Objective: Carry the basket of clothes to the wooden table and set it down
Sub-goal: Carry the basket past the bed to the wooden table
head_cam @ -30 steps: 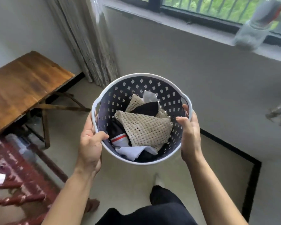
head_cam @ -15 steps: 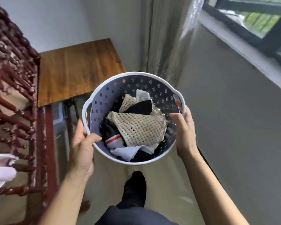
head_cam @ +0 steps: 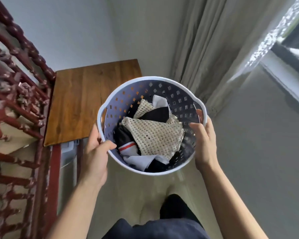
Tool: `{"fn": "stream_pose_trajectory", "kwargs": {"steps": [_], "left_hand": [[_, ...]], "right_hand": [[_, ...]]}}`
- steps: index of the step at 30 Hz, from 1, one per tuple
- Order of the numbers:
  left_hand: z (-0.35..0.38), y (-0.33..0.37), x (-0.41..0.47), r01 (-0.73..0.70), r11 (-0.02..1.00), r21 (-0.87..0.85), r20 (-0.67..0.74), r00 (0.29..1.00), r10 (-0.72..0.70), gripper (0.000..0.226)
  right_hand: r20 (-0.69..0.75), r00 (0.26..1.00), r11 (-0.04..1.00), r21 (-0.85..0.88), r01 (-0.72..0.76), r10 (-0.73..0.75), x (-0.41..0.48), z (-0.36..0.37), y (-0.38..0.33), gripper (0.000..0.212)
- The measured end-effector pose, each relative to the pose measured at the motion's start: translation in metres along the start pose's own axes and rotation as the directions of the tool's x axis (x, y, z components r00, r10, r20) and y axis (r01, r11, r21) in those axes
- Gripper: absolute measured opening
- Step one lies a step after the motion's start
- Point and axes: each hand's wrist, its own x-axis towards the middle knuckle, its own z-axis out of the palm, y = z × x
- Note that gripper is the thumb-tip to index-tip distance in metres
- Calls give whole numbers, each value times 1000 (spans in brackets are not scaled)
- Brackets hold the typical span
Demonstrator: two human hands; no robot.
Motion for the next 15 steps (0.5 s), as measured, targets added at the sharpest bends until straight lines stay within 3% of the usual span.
{"fn": "stream_pose_trajectory", "kwargs": {"steps": [9,15], "left_hand": [[31,15,156,5,1000,19,-203,979,-1,63],[14,39,222,47,997,59,-318,948,-26,79]], "right_hand": [[160,985,998,3,-67,66,176,88,16,44],[338,937,996,-52,-79,92,260,170,14,44]]}}
